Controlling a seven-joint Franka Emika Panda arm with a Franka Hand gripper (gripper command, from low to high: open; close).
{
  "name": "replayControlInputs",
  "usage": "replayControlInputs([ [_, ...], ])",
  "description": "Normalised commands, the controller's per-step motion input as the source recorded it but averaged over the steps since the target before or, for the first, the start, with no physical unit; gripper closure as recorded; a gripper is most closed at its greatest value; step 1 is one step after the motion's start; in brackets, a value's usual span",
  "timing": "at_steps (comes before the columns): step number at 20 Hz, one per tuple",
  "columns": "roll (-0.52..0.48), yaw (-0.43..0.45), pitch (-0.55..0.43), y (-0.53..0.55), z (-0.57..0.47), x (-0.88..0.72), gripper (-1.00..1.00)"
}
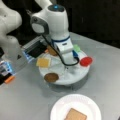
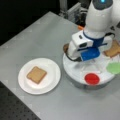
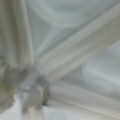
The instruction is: Ingredient selection for cheeseburger or sandwich
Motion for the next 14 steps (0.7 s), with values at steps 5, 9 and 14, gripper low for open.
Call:
replayControlInputs([
  [5,-0.092,-0.047,0.303,0.02,0.58,0.68,-1.0],
  [9,-0.059,-0.061,0.432,0.02,0.36,0.46,-1.0],
  [14,-0.1,-0.239,0.317,-0.03,0.28,0.25,-1.0],
])
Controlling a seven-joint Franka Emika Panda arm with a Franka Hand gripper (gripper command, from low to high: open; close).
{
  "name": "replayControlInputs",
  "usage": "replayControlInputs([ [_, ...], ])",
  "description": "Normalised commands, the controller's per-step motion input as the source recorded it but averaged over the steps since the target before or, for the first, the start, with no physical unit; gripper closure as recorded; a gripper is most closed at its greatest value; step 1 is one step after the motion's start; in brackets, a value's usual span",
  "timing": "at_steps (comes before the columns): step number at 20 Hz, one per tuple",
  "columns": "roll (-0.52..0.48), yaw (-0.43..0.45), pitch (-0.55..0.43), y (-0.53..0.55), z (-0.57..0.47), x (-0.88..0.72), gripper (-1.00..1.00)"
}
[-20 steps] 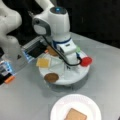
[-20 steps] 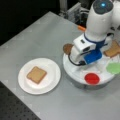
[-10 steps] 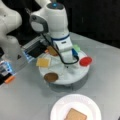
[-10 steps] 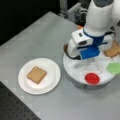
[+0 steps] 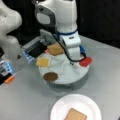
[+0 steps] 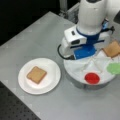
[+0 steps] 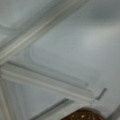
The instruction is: Ingredient selection for cheeseburger or sandwich
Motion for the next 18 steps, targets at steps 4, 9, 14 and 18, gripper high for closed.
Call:
replayControlInputs([
  [4,-0.189,-0.438,0.111,-0.03,0.26,0.06,-1.0],
  [9,-0.094,-0.581,0.066,-0.17,0.21,-0.11,-1.0],
  [14,0.012,-0.56,0.009,-0.36,0.06,-0.24,-1.0],
  [18,0.044,-0.409,0.119,-0.37,0.01,-0.27,-1.0],
])
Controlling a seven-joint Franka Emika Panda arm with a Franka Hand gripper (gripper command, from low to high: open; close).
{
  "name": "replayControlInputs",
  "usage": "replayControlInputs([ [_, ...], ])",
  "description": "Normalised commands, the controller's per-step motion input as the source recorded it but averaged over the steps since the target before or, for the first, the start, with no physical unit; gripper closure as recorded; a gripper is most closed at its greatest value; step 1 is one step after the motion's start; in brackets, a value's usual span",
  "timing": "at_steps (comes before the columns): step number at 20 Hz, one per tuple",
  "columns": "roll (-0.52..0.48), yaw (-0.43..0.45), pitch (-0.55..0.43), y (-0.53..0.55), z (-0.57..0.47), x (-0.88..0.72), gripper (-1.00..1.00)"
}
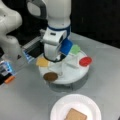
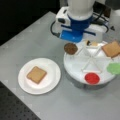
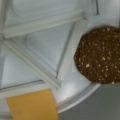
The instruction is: Ingredient selection for cheeseburger or sandwich
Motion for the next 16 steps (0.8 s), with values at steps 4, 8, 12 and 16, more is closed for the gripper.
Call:
replayControlInputs([
  [4,0.041,-0.383,-0.065,-0.3,-0.04,-0.21,-1.0],
  [8,0.08,-0.281,-0.226,-0.27,-0.15,-0.23,-1.0],
  [12,0.154,-0.218,-0.253,-0.26,-0.21,-0.26,-1.0],
  [16,0.158,-0.176,-0.238,-0.16,-0.18,-0.22,-1.0],
])
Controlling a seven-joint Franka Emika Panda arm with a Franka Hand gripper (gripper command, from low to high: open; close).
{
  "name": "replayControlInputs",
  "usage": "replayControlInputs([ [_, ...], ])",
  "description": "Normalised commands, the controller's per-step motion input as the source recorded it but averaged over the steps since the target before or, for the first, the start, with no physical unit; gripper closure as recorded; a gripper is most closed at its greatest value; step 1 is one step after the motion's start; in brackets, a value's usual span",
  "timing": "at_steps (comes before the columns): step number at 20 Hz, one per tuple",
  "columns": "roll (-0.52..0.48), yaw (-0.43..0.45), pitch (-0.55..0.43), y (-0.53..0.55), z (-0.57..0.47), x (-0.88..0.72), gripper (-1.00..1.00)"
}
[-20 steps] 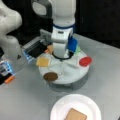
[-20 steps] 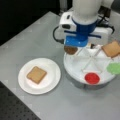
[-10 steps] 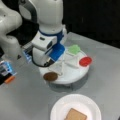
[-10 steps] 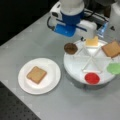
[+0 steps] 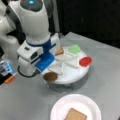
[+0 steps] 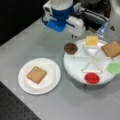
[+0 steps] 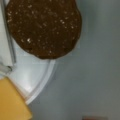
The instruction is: Ingredient selection for cheeseburger or sandwich
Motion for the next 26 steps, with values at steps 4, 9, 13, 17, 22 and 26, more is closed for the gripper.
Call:
replayControlInputs([
  [4,0.142,-0.14,-0.198,-0.03,-0.12,-0.17,-1.0],
  [9,0.215,-0.058,-0.153,0.05,-0.11,-0.13,-1.0],
  [13,0.434,-0.025,-0.201,-0.01,-0.16,-0.09,-1.0],
  [17,0.341,-0.013,-0.193,-0.17,-0.22,-0.07,-1.0],
  [22,0.281,-0.002,-0.167,-0.14,-0.24,-0.01,-1.0],
  [26,0.35,-0.024,-0.163,-0.04,-0.3,0.05,-1.0],
])
